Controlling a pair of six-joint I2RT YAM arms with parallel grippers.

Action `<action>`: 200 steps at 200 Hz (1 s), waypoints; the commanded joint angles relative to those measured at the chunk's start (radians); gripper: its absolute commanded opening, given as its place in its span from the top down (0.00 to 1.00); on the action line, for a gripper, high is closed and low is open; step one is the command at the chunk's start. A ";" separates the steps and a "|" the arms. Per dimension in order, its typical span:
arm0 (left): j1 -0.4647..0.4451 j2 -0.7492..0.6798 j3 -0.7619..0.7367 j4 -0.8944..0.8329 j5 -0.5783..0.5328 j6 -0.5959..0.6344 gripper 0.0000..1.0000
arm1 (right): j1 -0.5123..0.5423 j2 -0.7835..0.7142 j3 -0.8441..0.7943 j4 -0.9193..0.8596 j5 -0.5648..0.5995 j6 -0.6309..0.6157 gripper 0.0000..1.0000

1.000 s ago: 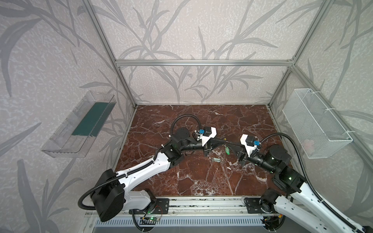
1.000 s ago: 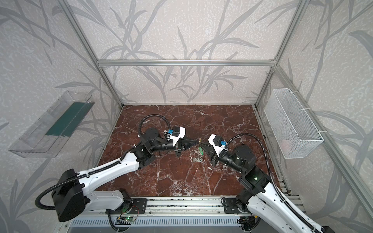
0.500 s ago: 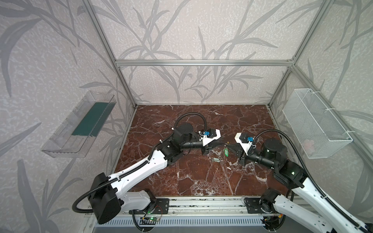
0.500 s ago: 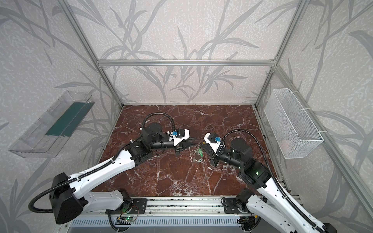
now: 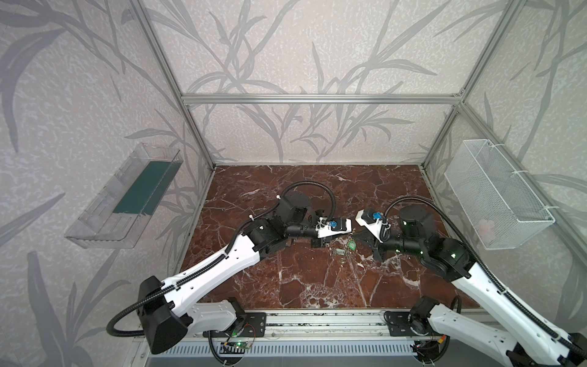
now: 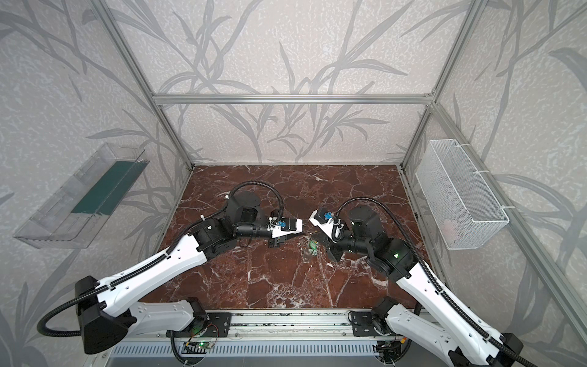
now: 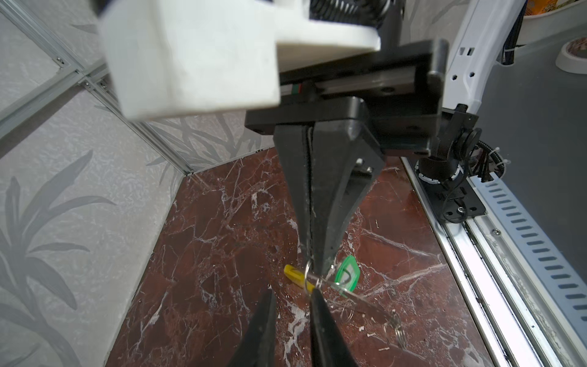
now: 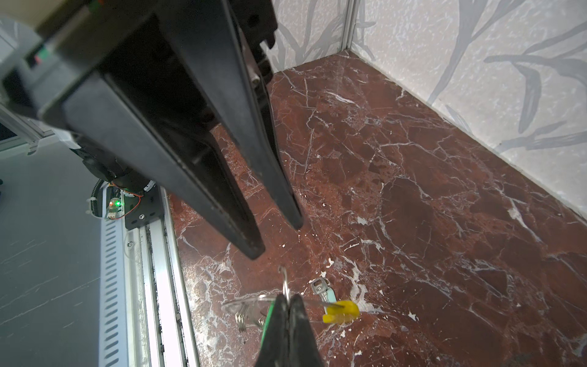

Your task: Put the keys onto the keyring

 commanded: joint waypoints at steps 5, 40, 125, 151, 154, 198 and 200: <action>-0.010 0.016 0.046 -0.070 -0.002 0.059 0.77 | -0.004 -0.001 0.041 -0.004 -0.026 -0.012 1.00; -0.021 0.037 0.059 -0.076 0.002 0.057 0.77 | -0.004 0.001 0.041 0.002 -0.034 -0.006 1.00; -0.030 0.074 0.085 -0.095 0.008 0.073 0.91 | -0.004 -0.003 0.022 0.051 -0.065 0.003 1.00; -0.032 0.079 0.084 -0.084 0.028 0.063 1.00 | -0.003 -0.012 0.010 0.070 -0.057 -0.004 1.00; -0.032 0.081 0.084 -0.080 0.030 0.060 1.00 | -0.004 -0.013 0.009 0.071 -0.054 -0.004 0.97; -0.026 0.055 0.022 0.076 0.022 -0.085 1.00 | -0.028 -0.113 -0.075 0.119 0.116 0.003 0.61; -0.026 0.053 0.018 0.084 0.020 -0.093 1.00 | -0.033 -0.121 -0.081 0.125 0.118 0.008 0.60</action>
